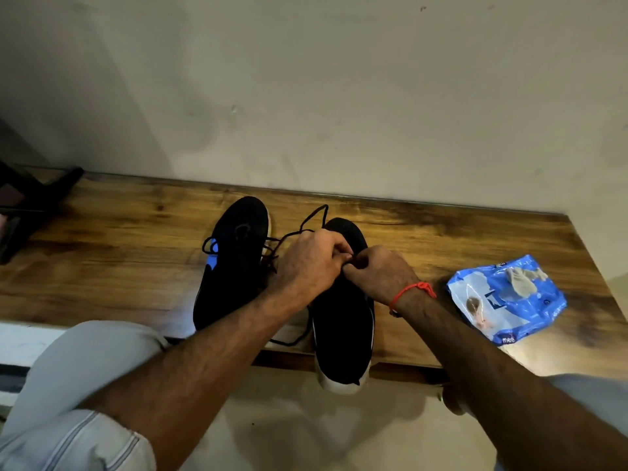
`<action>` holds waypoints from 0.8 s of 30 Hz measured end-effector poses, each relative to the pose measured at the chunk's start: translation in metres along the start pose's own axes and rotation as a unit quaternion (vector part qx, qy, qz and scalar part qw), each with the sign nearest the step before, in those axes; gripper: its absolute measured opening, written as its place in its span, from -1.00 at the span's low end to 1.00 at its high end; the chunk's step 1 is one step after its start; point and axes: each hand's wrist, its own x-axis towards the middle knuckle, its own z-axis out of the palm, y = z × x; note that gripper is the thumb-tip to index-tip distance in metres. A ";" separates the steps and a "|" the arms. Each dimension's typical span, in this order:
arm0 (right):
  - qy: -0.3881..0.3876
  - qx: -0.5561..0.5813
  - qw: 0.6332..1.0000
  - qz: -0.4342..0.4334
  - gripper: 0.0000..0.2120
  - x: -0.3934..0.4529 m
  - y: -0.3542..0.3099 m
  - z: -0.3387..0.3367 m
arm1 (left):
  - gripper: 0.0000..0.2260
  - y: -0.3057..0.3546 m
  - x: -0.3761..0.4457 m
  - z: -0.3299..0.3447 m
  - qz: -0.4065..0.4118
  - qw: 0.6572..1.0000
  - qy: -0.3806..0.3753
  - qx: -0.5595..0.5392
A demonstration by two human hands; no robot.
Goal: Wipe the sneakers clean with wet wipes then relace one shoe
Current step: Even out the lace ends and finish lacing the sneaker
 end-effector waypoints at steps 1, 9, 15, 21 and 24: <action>0.000 0.002 1.000 0.001 -0.77 0.000 0.000 -0.001 | -0.93 -0.001 0.000 0.002 -0.003 1.000 0.003 0.001; -0.009 0.080 0.997 0.014 -0.83 0.002 0.008 -0.006 | -0.89 -0.008 0.003 0.004 -0.010 0.998 -0.041 0.052; -0.029 0.096 0.995 0.005 -0.75 0.001 0.014 0.000 | -0.87 -0.007 0.002 0.008 -0.040 0.998 -0.042 0.037; -0.070 0.137 0.988 0.029 -0.77 0.003 0.016 -0.005 | -0.87 -0.004 -0.002 0.012 -0.050 0.997 -0.047 0.027; -0.063 0.146 0.987 0.034 -0.82 0.005 0.016 -0.005 | -0.85 -0.003 -0.002 0.013 -0.051 0.997 -0.051 0.025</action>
